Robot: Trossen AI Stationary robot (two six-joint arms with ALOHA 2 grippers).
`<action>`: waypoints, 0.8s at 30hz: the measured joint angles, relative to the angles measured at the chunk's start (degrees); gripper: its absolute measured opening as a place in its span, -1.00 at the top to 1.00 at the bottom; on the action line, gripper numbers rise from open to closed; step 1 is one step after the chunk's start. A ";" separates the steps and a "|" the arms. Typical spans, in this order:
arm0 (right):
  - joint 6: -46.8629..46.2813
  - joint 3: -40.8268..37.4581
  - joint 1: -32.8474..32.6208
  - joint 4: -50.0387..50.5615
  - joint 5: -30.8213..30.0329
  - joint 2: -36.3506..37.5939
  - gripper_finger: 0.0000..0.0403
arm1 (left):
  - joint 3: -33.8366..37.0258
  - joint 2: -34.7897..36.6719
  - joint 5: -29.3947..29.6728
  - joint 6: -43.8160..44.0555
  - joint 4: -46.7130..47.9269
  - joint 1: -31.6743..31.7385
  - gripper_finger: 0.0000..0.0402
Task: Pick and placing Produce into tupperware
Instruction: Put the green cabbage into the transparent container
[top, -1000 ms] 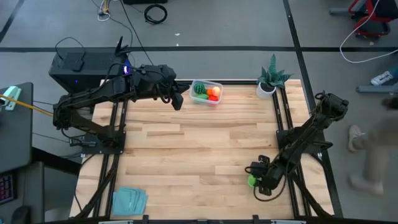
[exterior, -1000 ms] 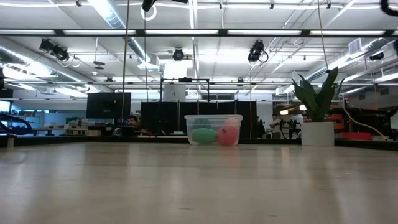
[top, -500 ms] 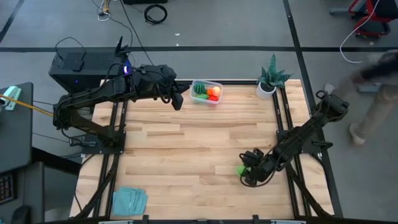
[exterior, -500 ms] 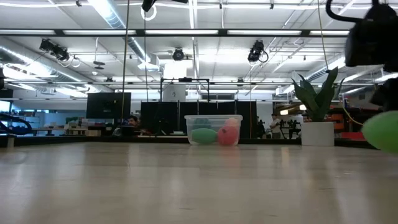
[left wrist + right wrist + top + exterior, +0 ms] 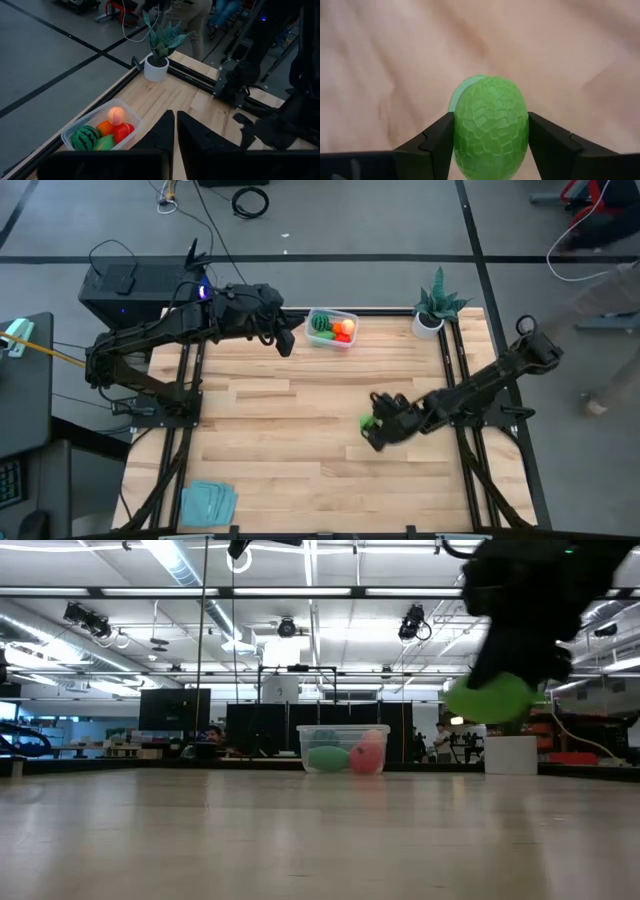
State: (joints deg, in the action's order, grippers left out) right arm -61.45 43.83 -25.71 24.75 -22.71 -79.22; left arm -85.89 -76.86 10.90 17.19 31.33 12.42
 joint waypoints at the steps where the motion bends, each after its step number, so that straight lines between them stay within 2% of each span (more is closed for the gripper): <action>1: 0.28 1.15 1.63 0.85 -0.81 0.02 -0.10 | 0.00 0.00 0.02 0.00 0.00 0.05 0.88; 8: 11.09 10.10 15.96 6.55 -1.42 0.04 -0.09 | 0.00 0.00 0.00 0.00 0.00 0.05 0.97; 16: 37.08 19.27 34.67 6.19 -1.28 0.07 -0.09 | 0.00 0.00 0.00 0.14 -0.04 0.05 0.86; 20: 46.84 21.45 43.19 -0.33 0.16 0.07 -0.08 | 0.00 0.00 0.00 0.13 -0.07 0.05 0.88; 24: 48.15 21.51 49.53 -9.87 5.85 -2.02 -0.09 | 0.00 0.00 0.01 0.13 -0.19 0.05 0.96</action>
State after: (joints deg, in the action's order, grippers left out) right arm -13.30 65.34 23.82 14.88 -16.86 -81.24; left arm -85.89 -76.86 10.91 17.32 31.15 12.47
